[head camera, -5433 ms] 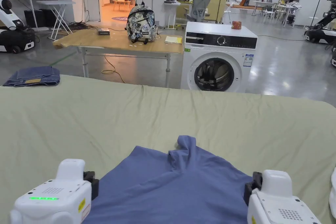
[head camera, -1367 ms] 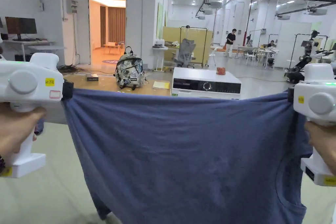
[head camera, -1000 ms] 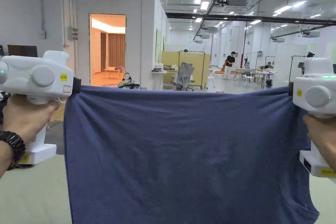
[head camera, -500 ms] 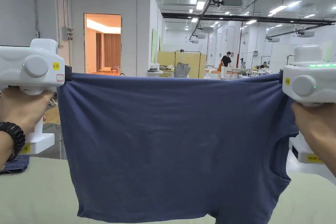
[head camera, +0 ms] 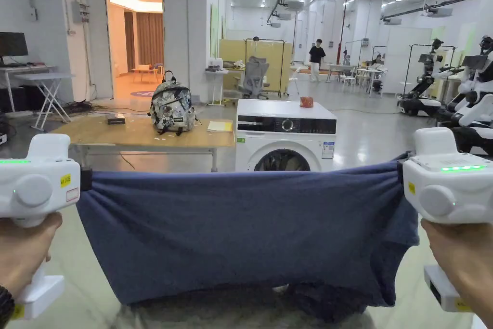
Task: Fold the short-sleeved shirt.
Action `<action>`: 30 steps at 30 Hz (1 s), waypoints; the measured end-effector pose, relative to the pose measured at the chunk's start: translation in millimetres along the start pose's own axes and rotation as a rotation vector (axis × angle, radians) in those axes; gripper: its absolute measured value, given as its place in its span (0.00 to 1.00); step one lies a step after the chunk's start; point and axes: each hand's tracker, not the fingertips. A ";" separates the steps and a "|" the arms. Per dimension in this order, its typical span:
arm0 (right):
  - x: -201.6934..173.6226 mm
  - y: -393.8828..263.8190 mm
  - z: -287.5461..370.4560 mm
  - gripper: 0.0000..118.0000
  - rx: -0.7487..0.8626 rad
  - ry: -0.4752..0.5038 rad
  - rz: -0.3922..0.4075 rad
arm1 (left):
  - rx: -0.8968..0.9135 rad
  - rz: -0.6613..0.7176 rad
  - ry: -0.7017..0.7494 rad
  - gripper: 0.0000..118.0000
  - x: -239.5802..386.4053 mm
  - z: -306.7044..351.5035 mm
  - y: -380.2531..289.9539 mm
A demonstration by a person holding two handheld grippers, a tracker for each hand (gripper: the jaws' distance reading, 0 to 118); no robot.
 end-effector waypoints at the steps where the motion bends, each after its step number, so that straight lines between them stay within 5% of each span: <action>1: 1.6 -12.0 11.3 0.00 -0.008 -0.001 -0.001 | -0.003 0.019 -0.021 0.00 -4.3 9.9 -11.8; 16: 30.0 -121.2 179.8 0.00 -0.092 0.069 0.005 | -0.049 0.051 -0.061 0.00 -39.3 161.0 -143.5; 30: 38.6 -256.0 257.0 0.00 -0.484 0.130 0.059 | -0.387 0.021 -0.073 0.00 -43.5 199.1 -274.1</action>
